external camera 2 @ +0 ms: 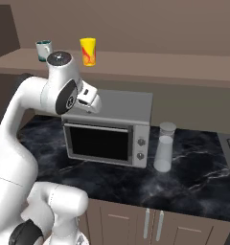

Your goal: There is a tray on the dining counter. Grab the cup, mug, and pitcher and place them on the tray. The pitcher may be placed next to the tray if it cannot fit the tray.

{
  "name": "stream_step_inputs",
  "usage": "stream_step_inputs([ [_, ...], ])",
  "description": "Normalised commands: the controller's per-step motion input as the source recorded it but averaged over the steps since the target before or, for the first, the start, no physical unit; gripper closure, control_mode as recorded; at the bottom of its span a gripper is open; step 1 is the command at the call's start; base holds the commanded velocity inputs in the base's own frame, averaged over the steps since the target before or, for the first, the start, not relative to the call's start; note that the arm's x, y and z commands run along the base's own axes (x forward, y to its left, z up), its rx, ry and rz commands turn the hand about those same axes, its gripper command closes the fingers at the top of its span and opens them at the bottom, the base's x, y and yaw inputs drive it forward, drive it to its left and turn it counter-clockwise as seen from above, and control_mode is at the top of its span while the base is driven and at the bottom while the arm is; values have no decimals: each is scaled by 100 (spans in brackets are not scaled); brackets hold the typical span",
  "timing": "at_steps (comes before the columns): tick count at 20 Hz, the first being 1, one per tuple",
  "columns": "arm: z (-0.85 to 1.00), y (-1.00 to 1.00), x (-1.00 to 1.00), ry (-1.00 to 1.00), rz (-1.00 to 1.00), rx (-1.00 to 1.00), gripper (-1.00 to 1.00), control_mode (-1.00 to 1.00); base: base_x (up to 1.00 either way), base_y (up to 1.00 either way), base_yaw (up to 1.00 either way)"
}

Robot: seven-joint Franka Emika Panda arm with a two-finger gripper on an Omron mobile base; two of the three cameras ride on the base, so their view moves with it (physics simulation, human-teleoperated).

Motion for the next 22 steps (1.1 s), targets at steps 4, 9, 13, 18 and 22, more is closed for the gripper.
stream_step_inputs([
  [4, 30, -29, -25, -18, -15, 11, -100, -100, 0, 0, 0],
  [9, 42, -4, 0, -12, -10, 9, -100, -100, 0, 0, 0],
  [13, 45, 0, -3, -3, -11, 14, -100, -100, 0, 0, 0],
  [18, 35, 0, -3, -1, -17, 15, -100, -100, 0, 0, 0],
  [22, 34, 0, 0, -2, -20, 17, -100, -100, 0, 0, 0],
])
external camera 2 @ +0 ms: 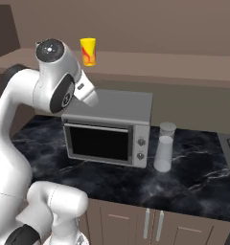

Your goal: There is a tray on the dining counter. Grab the cup, mug, and pitcher and place them on the tray. The pitcher may be placed next to the tray if it cannot fit the tray.

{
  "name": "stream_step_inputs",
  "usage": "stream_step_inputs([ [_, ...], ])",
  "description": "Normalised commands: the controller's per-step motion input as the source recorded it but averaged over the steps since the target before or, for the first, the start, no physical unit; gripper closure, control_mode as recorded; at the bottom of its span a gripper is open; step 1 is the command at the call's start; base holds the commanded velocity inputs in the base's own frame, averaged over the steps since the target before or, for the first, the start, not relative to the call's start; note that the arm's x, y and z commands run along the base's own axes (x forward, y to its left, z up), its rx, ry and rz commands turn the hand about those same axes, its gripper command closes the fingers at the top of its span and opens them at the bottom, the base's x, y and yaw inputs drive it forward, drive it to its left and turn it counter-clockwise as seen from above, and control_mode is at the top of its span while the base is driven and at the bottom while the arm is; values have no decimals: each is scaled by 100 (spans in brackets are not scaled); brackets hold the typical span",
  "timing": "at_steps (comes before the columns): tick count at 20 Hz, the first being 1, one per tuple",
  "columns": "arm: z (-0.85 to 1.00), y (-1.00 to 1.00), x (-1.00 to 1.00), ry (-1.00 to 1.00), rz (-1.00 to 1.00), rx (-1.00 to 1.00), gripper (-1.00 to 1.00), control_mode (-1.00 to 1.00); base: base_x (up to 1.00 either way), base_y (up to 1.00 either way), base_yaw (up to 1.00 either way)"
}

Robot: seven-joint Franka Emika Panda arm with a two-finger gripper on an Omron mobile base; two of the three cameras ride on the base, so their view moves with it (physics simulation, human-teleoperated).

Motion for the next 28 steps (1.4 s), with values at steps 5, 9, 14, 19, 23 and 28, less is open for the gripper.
stream_step_inputs([
  [5, 33, 0, 0, 0, -22, 17, -100, -100, 0, 0, 0],
  [9, 21, 0, 0, 0, -23, 17, -100, -100, 0, 0, 0],
  [14, 22, -19, 0, -11, -10, 22, -100, -100, 0, 0, 0],
  [19, 24, -24, 1, -13, -5, 25, -100, -100, 0, 0, 0],
  [23, 19, -16, 0, -12, -2, 22, -100, -100, 0, 0, 0],
  [28, 24, -1, 4, -11, 0, 18, -100, -100, 0, 0, 0],
])
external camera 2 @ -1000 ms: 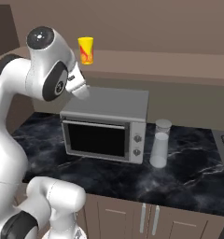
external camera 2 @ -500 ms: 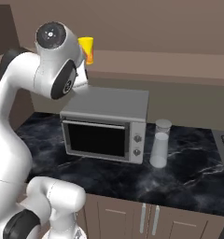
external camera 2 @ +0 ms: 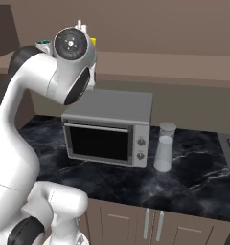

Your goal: There is a tray on the dining counter. Grab the cup, mug, and pitcher and place them on the tray. The pitcher may be placed next to the tray if it cannot fit the tray.

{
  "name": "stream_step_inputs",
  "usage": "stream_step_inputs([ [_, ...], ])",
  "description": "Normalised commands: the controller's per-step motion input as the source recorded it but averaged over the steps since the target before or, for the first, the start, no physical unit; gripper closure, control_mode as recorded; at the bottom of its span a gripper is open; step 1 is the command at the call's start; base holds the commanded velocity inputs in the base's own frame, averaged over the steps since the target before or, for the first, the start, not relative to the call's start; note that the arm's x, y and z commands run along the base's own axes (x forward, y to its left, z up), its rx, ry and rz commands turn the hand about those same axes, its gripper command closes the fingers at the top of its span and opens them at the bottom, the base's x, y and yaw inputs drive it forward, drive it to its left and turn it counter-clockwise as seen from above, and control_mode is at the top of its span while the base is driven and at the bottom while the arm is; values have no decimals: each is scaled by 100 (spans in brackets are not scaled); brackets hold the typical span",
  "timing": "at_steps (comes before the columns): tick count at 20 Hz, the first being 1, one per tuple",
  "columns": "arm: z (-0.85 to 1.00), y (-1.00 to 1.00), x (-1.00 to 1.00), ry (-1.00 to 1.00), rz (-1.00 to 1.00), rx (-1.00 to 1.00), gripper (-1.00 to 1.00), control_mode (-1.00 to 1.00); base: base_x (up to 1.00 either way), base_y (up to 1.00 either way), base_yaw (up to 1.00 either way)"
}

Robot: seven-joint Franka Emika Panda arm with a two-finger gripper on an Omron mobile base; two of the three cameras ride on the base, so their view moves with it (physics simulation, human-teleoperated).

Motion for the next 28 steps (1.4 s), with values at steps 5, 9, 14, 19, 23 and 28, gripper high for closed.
stream_step_inputs([
  [5, 17, 10, 9, -12, -1, 10, -100, -100, 0, 0, 0],
  [9, 12, 12, 8, -10, -1, 9, -100, -100, 0, 0, 0],
  [14, 8, 20, 32, -3, 1, 3, -100, -100, 0, 0, 0],
  [19, 0, 30, 42, 0, 10, 0, -100, -100, 0, 0, 0],
  [23, 0, 12, 42, 0, 17, 0, -100, -100, 0, 0, 0],
  [28, 0, 0, 40, -1, 11, 0, -100, -100, 0, 0, 0],
])
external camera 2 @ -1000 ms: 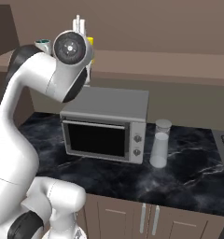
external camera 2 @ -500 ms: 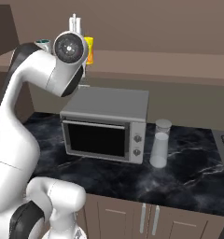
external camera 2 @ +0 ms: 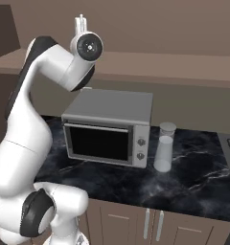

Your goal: There is a tray on the dining counter. Grab the cup, mug, and pitcher and place them on the tray. The pitcher may be placed next to the tray if it cannot fit the tray.

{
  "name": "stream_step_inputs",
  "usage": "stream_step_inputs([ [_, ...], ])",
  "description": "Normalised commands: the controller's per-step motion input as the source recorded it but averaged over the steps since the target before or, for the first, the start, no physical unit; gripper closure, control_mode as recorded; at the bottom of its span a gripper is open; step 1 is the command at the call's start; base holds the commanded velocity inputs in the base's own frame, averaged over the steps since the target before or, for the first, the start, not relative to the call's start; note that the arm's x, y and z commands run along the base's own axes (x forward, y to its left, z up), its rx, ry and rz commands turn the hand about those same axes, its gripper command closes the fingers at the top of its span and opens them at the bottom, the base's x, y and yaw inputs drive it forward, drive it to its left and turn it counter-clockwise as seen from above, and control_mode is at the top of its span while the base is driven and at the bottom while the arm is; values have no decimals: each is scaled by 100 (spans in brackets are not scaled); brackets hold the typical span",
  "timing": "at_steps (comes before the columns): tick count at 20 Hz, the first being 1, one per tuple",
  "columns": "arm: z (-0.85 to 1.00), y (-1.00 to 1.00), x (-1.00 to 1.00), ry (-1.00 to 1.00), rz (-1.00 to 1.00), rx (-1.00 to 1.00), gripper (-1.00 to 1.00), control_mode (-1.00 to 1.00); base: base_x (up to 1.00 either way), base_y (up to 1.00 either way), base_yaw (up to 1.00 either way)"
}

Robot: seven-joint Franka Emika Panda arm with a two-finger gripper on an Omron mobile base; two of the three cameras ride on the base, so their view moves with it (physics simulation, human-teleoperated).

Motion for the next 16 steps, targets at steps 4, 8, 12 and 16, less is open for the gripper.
stream_step_inputs([
  [4, 0, 0, 45, -5, 0, 0, -100, -100, 0, 0, 0],
  [8, -1, 0, 31, -4, 0, -4, -100, -100, 0, 0, 0],
  [12, -13, 0, 14, -4, 0, -8, -100, -100, 0, 0, 0],
  [16, -17, 0, 8, -3, 0, -11, -100, -100, 0, 0, 0],
])
